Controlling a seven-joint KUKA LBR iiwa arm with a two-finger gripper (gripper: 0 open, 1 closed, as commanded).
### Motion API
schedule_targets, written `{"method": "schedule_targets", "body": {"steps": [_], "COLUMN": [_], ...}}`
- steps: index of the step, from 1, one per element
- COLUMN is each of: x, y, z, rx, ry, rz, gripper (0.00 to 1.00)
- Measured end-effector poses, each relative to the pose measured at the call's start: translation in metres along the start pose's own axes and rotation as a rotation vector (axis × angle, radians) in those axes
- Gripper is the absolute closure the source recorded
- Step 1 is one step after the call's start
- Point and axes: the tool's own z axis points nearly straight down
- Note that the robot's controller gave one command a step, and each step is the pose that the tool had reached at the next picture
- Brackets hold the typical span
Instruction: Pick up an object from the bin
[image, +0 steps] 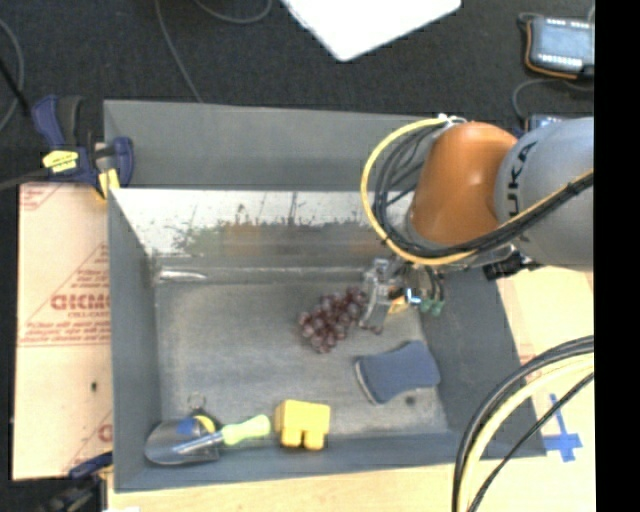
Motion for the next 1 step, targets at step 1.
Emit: {"method": "schedule_targets", "body": {"steps": [1], "x": [-0.0200], "y": [0.0035], "z": [-0.0002], "rx": [-0.005], "ry": [-0.045], "rz": [0.064], "gripper": [1.00]}}
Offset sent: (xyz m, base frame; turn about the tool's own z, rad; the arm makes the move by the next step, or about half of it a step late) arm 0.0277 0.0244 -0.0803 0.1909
